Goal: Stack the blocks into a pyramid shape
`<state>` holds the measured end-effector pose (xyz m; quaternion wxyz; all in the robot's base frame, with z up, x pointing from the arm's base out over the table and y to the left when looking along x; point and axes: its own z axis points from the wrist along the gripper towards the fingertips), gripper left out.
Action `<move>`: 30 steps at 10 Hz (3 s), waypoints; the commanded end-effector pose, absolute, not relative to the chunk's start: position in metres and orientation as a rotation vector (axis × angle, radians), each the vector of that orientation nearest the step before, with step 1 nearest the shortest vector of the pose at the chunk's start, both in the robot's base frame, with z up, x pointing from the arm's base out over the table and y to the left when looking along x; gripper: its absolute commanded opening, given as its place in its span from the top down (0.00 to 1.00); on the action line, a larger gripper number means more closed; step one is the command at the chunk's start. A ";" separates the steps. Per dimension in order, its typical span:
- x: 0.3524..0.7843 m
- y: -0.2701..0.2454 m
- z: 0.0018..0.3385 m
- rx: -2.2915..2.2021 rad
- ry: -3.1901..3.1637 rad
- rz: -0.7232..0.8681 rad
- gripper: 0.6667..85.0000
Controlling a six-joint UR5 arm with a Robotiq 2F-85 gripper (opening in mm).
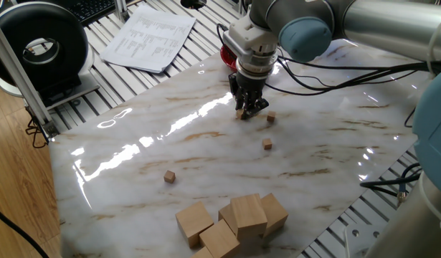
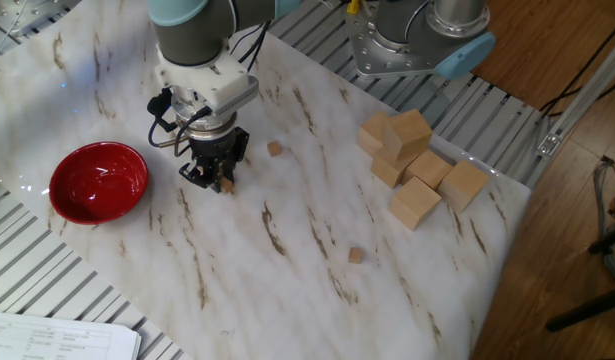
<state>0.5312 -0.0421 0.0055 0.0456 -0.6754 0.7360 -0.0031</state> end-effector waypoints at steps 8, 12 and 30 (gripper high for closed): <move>0.532 -0.026 0.006 -2.006 2.271 0.028 0.61; 0.533 -0.030 0.006 -2.006 2.277 0.007 0.65; 0.532 -0.041 0.005 -2.004 2.278 -0.018 0.70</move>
